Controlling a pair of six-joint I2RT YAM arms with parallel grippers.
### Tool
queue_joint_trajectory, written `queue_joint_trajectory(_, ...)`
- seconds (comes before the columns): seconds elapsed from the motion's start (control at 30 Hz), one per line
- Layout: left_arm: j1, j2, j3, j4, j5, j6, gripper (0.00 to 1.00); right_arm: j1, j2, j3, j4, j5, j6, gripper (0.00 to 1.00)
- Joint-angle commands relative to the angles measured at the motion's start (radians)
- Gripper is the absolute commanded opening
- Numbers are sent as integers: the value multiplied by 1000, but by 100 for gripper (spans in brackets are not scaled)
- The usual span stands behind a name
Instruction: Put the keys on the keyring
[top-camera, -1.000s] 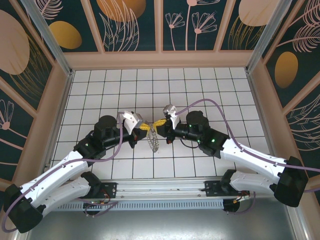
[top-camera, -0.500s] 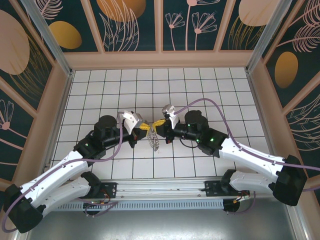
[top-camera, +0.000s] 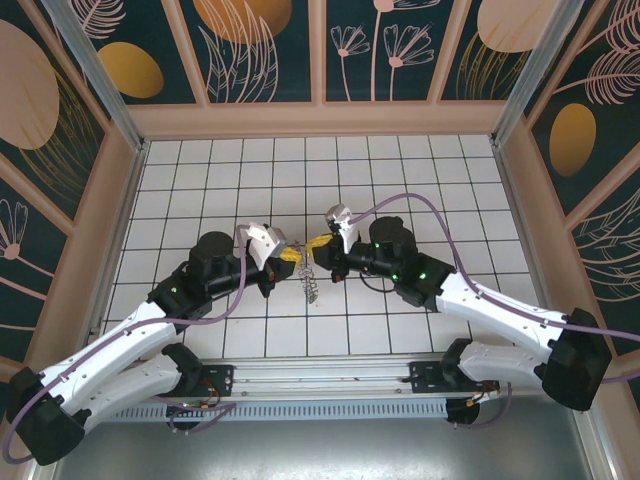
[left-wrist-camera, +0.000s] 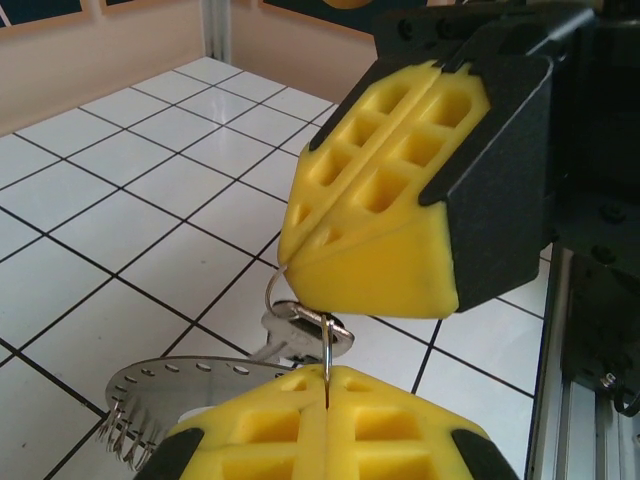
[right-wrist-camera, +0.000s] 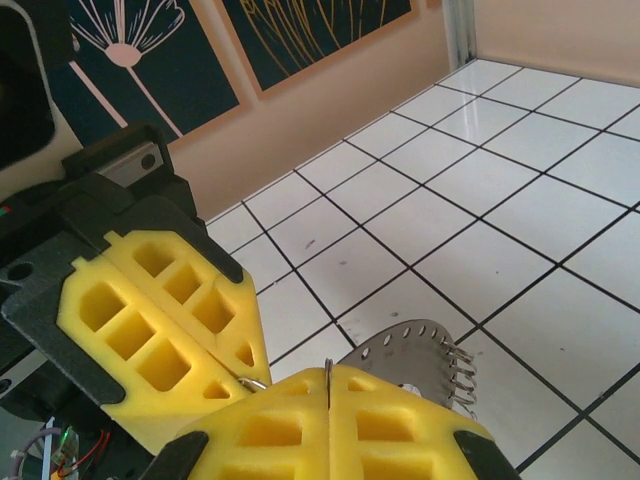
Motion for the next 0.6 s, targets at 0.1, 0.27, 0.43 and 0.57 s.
queue_joint_trajectory(0.1,-5,-6,41,22,0,20,0,-5,-12,30,28,-43,6,0)
queue_joint_trajectory(0.27,-5,-5,41,20,-4,21,0,-6,-52,11,-3,-17,-9,0)
queue_joint_trajectory(0.43,-5,-6,41,18,-11,21,0,-7,-84,19,-68,10,-41,0)
queue_joint_trajectory(0.57,-4,-3,41,22,-9,20,0,-8,-79,25,-76,-26,-39,0)
